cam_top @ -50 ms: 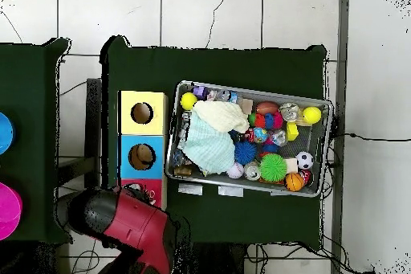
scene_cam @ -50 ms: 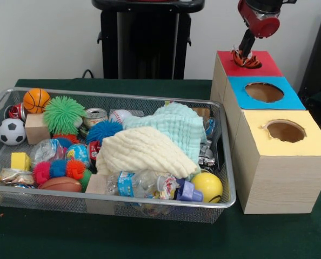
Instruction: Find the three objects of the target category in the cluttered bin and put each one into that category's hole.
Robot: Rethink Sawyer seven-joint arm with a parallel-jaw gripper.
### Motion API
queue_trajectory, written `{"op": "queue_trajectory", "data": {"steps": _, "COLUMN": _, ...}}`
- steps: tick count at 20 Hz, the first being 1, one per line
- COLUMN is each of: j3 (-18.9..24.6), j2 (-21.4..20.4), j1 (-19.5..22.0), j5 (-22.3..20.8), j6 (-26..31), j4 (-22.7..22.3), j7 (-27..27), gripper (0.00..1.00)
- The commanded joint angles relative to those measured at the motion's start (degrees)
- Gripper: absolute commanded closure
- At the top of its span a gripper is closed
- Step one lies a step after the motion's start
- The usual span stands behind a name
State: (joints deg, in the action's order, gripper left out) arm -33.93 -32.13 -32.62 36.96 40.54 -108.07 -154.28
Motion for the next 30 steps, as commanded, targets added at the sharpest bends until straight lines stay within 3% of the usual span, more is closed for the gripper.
{"op": "queue_trajectory", "data": {"steps": 1, "j3": 1.5, "j2": 2.0, "j1": 0.2, "j5": -1.0, "j6": 6.4, "j4": 3.2, "j7": -16.7, "gripper": 1.0}}
{"op": "queue_trajectory", "data": {"steps": 8, "j3": -1.3, "j2": 3.5, "j1": -1.1, "j5": -3.2, "j6": 10.1, "j4": 5.0, "j7": -17.5, "gripper": 1.0}}
{"op": "queue_trajectory", "data": {"steps": 14, "j3": -3.6, "j2": 3.8, "j1": -0.5, "j5": -5.2, "j6": 10.3, "j4": 6.8, "j7": -13.8, "gripper": 1.0}}
{"op": "queue_trajectory", "data": {"steps": 21, "j3": -6.8, "j2": 6.2, "j1": -1.7, "j5": -6.9, "j6": 11.8, "j4": 9.2, "j7": -15.9, "gripper": 1.0}}
{"op": "queue_trajectory", "data": {"steps": 30, "j3": -6.4, "j2": 5.6, "j1": -1.9, "j5": -6.0, "j6": 13.0, "j4": 9.6, "j7": -14.9, "gripper": 1.0}}
